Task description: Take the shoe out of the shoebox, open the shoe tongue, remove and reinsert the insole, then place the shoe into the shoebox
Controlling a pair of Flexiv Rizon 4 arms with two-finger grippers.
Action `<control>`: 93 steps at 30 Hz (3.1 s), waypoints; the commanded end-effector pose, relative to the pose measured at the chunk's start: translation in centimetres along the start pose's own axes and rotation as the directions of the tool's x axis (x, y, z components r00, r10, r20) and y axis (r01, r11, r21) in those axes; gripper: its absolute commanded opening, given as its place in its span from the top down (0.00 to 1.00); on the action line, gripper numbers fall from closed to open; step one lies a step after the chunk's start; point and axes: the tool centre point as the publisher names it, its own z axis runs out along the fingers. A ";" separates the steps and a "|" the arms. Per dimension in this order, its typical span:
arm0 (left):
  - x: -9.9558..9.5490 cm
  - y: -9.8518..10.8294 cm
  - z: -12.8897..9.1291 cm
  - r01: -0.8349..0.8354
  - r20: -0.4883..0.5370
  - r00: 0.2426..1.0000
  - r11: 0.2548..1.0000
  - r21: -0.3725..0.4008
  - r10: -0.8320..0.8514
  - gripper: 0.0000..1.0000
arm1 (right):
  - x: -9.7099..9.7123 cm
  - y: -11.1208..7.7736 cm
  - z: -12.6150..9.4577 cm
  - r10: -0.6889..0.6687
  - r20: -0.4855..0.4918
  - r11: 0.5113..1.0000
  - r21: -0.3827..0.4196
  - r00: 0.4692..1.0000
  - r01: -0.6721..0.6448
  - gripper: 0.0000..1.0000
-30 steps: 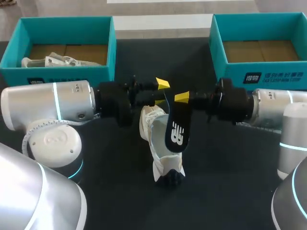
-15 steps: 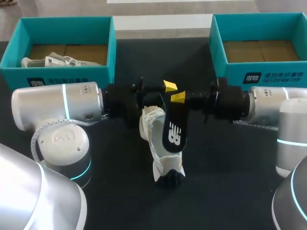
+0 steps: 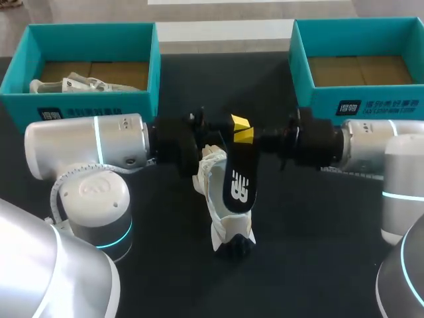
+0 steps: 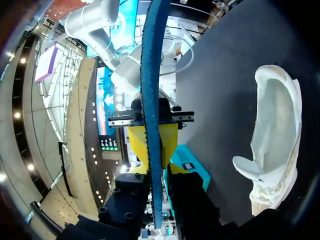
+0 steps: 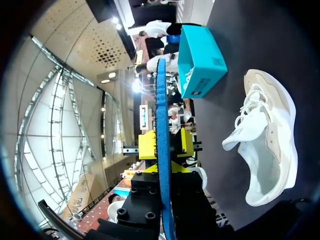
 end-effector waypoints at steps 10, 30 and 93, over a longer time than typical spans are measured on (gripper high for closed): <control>0.2 0.0 0.1 0.008 0.009 1.000 1.000 -0.007 -0.008 0.84 | -0.1 0.0 0.6 0.006 0.008 1.000 0.005 1.000 -0.006 1.00; 0.5 -0.6 0.0 0.019 0.006 1.000 1.000 -0.005 -0.019 1.00 | -0.5 -0.1 0.4 0.012 0.008 1.000 0.009 1.000 -0.012 1.00; -0.2 -1.6 -4.3 0.276 0.046 0.958 0.956 0.098 -0.281 1.00 | 2.3 0.8 -5.4 -0.960 0.091 0.266 0.594 0.265 0.759 0.00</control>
